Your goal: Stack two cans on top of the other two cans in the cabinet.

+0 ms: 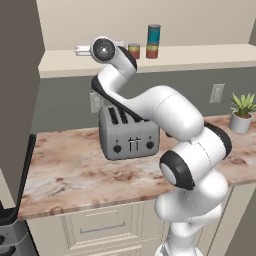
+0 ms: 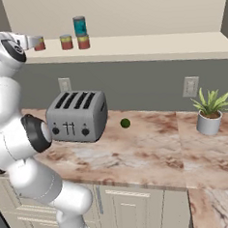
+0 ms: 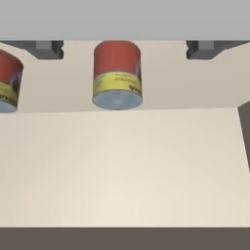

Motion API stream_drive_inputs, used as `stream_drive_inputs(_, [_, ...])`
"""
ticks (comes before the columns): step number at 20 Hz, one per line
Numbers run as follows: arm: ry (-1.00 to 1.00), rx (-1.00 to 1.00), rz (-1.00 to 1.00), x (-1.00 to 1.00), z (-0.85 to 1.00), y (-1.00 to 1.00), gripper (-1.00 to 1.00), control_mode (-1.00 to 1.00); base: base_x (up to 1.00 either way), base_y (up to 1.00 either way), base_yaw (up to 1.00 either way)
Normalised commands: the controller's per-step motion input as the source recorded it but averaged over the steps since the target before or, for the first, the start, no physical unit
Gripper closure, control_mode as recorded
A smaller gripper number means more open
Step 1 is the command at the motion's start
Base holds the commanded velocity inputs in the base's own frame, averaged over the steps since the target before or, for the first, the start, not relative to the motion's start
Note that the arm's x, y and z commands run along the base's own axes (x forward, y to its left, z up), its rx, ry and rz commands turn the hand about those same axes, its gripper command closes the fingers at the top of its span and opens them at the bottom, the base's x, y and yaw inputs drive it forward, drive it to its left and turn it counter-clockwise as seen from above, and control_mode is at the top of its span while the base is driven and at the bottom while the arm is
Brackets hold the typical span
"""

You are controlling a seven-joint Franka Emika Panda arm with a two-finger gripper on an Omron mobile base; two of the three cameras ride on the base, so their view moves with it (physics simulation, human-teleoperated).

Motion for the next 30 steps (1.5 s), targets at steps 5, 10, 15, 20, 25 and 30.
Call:
stream_drive_inputs(5, [0.0,0.0,0.0,0.11,-0.11,-0.08,-1.0,-1.0,0.0,0.0,0.0])
stream_drive_inputs(10, [0.0,0.0,0.0,0.18,-0.06,0.0,-1.0,-1.0,0.0,0.0,0.0])
stream_drive_inputs(15, [0.0,0.0,0.0,0.19,-0.01,0.0,-1.0,-1.0,0.0,0.0,0.0])
stream_drive_inputs(20, [0.0,0.0,0.0,0.16,0.0,0.0,-1.0,-1.0,0.0,0.0,0.0])
stream_drive_inputs(25, [0.02,0.0,0.0,0.09,0.0,0.0,-1.0,-1.0,0.0,0.0,0.0])
stream_drive_inputs(30, [0.01,0.0,0.0,0.15,0.0,0.0,-1.0,-1.0,0.0,0.0,0.0])
